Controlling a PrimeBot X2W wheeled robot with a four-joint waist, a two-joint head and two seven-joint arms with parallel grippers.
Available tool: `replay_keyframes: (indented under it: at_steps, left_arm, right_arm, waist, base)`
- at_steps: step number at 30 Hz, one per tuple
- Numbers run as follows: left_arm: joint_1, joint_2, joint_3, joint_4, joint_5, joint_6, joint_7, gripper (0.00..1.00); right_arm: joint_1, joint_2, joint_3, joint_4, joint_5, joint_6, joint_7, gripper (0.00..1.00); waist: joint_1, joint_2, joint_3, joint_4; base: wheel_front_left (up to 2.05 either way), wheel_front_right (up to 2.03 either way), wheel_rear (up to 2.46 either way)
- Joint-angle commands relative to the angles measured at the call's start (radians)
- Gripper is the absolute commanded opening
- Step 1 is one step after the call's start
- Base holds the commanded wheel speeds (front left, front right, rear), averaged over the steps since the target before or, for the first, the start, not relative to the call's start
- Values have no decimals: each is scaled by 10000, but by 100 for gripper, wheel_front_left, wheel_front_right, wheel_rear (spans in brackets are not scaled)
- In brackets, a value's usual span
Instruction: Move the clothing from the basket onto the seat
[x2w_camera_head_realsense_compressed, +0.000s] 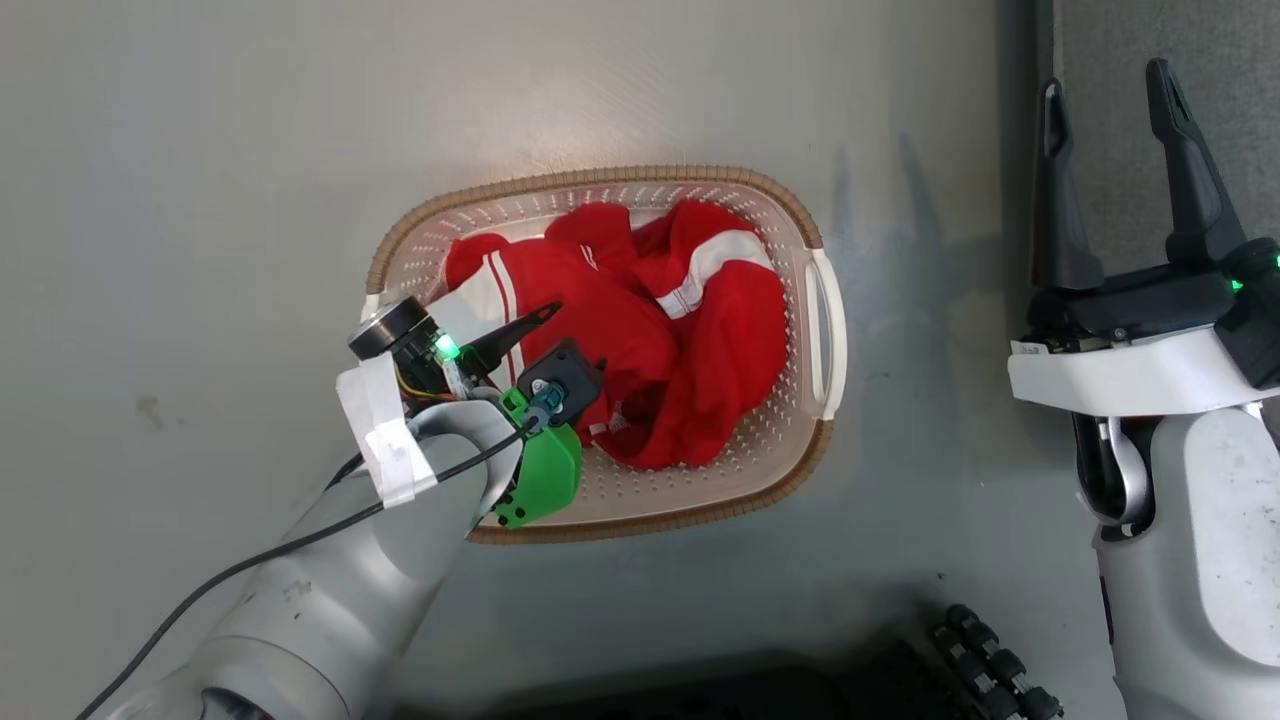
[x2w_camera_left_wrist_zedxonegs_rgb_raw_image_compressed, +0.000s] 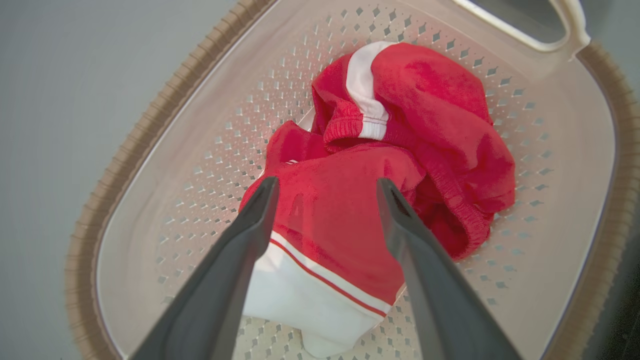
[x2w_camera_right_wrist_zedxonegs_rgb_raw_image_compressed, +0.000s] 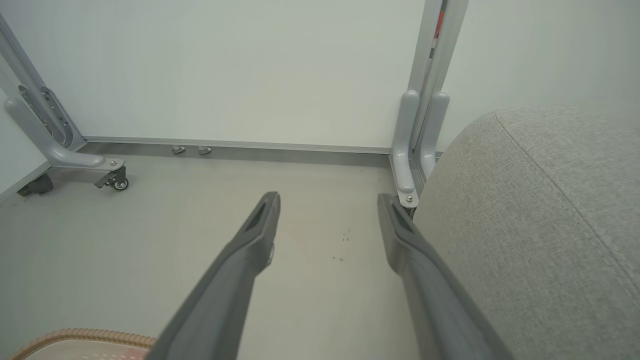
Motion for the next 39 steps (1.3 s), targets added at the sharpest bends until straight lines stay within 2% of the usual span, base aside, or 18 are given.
replay_keyframes:
  at_steps: [1, 7, 14, 23, 28, 31, 35, 39]
  left_arm:
    - [-315, 24, -123, 199, -57, 2, 10, 100]
    - [-888, -10, -493, 1059, -127, 32, 13, 100]
    - [-1265, -70, -652, 1637, -74, 444, 454, 100]
    - [-1558, -119, -653, 1776, -300, 1016, 447, 100]
    - [-1744, -131, -1046, 1713, -85, 1078, 455, 100]
    - [-1955, -133, -1436, 1663, 249, 1275, 471, 100]
    - [-2125, -127, -1634, 1664, 178, 1176, 605, 100]
    - [-2236, -123, -1619, 1785, -10, 892, 1111, 100]
  right_arm:
    - [-202, 15, 75, -117, 71, -14, -44, 100]
    - [-346, 17, 208, -342, 509, -14, -44, 100]
    - [-402, 18, 239, -358, 746, -14, -44, 100]
    - [-433, 16, 458, -411, 622, -14, -44, 100]
    - [-480, 17, 513, -460, 541, -14, -44, 100]
    - [-515, 17, 529, -486, 517, -14, -44, 100]
    - [-532, 17, 569, -529, 476, -14, -44, 100]
    - [-519, 16, 584, -572, 421, -14, -44, 100]
  waist:
    - [-4, 0, 1031, -579]
    - [-4, 0, 1469, -782]
    - [-4, 0, 1790, -922]
    - [-4, 0, 2067, -985]
    - [-4, 0, 2248, -994]
    - [-4, 0, 2346, -996]
    - [-4, 0, 2510, -994]
    - [-4, 0, 2640, -983]
  base:
    - [0, 0, 0]
    - [0, 0, 0]
    - [0, 0, 0]
    - [0, 0, 0]
    - [0, 0, 0]
    - [0, 0, 0]
    - [0, 0, 0]
    - [0, 0, 0]
